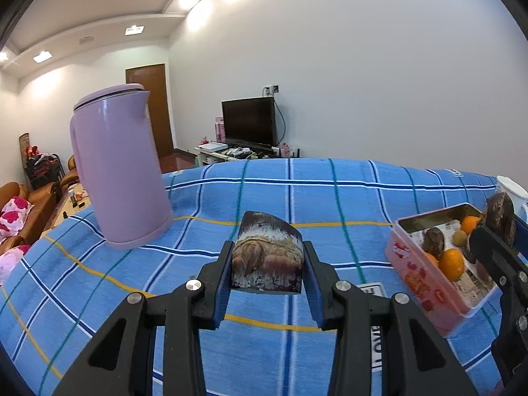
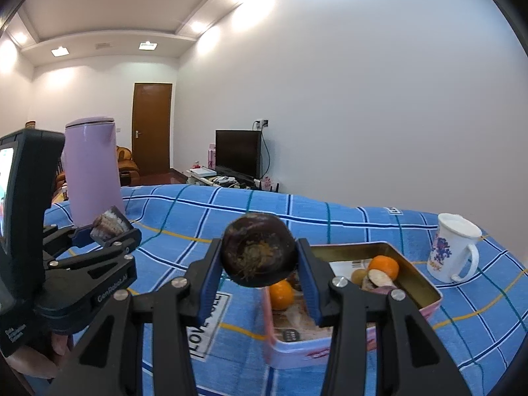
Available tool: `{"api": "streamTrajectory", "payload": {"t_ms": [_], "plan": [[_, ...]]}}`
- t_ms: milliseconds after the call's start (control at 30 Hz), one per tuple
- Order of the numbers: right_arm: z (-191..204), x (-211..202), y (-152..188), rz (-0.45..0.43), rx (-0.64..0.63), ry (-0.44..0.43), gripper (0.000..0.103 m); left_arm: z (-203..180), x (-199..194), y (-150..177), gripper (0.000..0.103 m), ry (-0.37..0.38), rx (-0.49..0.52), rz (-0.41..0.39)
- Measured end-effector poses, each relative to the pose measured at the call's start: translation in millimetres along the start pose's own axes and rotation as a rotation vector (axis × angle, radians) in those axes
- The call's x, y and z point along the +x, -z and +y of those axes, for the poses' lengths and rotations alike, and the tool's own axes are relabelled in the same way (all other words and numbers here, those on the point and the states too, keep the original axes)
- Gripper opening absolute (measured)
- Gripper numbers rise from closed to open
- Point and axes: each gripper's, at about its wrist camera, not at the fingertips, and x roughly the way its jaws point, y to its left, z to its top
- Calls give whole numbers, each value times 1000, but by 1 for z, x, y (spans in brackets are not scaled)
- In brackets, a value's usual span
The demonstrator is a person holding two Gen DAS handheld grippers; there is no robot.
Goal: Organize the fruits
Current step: 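Carry the taro piece and the dark fruit in both grippers toward the pink tin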
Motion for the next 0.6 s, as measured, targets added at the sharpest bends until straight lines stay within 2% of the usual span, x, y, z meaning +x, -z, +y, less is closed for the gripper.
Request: {"api": "streamTrajectory", "payload": {"t_ms": [600], "plan": [[-58, -13, 5, -5, 43, 70, 47, -56, -14, 1, 41, 69, 44, -19]]}}
